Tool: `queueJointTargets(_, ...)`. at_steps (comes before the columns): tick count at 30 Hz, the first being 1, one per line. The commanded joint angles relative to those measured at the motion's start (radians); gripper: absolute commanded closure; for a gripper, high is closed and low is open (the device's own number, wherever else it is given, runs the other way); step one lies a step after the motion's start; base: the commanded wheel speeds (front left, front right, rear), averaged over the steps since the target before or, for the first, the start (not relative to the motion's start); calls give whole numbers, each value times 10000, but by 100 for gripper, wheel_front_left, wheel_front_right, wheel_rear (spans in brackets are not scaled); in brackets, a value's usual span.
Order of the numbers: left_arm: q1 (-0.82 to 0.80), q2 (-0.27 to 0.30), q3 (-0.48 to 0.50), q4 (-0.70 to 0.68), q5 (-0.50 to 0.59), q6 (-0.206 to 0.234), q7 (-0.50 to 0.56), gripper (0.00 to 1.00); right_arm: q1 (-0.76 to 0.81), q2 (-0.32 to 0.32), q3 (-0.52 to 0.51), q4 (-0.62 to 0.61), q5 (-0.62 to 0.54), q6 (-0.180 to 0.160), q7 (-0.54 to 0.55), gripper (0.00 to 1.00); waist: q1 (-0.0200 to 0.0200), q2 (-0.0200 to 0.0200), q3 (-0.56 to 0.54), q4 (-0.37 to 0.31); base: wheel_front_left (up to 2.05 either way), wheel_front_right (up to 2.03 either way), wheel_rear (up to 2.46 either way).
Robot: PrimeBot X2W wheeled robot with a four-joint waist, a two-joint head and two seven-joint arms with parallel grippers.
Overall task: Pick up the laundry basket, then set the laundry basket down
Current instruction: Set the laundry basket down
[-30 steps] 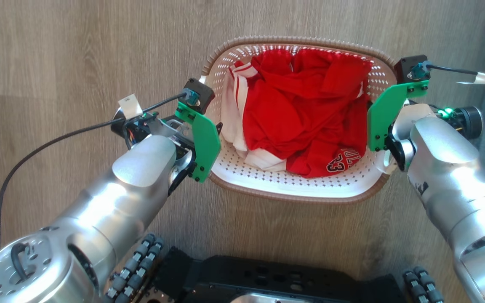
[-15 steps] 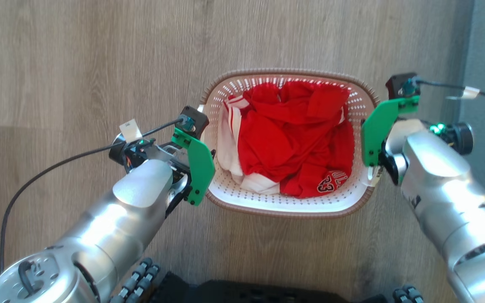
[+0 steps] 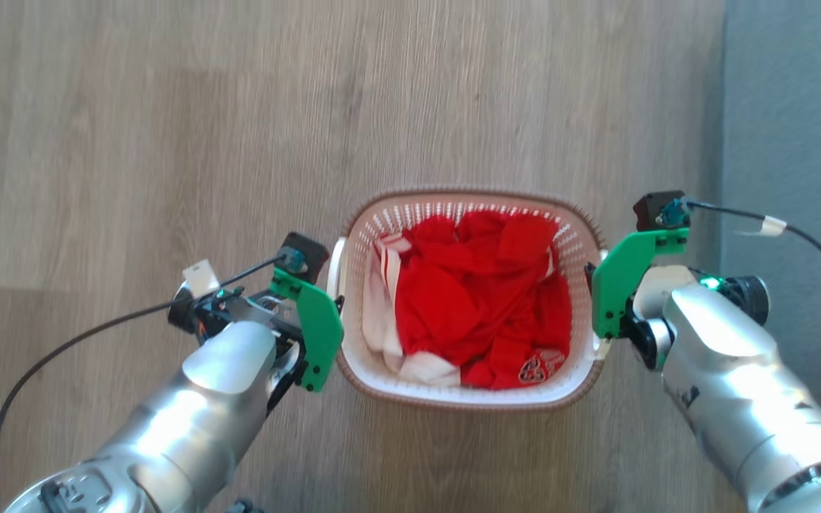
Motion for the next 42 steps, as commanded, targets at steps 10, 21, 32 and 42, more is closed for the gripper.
queueJointTargets(10,34,152,559,378,-391,326,-1975,0,784,228,93,-1257,982,67,-2985,0,1,-1,-2479,-108,0,0,0)
queueJointTargets(21,408,1221,3260,-3108,1233,1739,-2189,0,1318,146,-781,-2908,975,67,-3811,0,1,-1,-3890,-168,0,0,0)
queueJointTargets(32,3543,1551,7795,-8051,4656,1629,-2192,0,3833,208,-3582,-7711,-373,67,-3817,0,1,-1,-4839,-283,0,0,0)
queueJointTargets(42,5955,491,10194,-10455,6413,329,-2192,0,5999,227,-3665,-10244,-947,67,-3818,0,1,-1,-5183,-193,0,0,0)
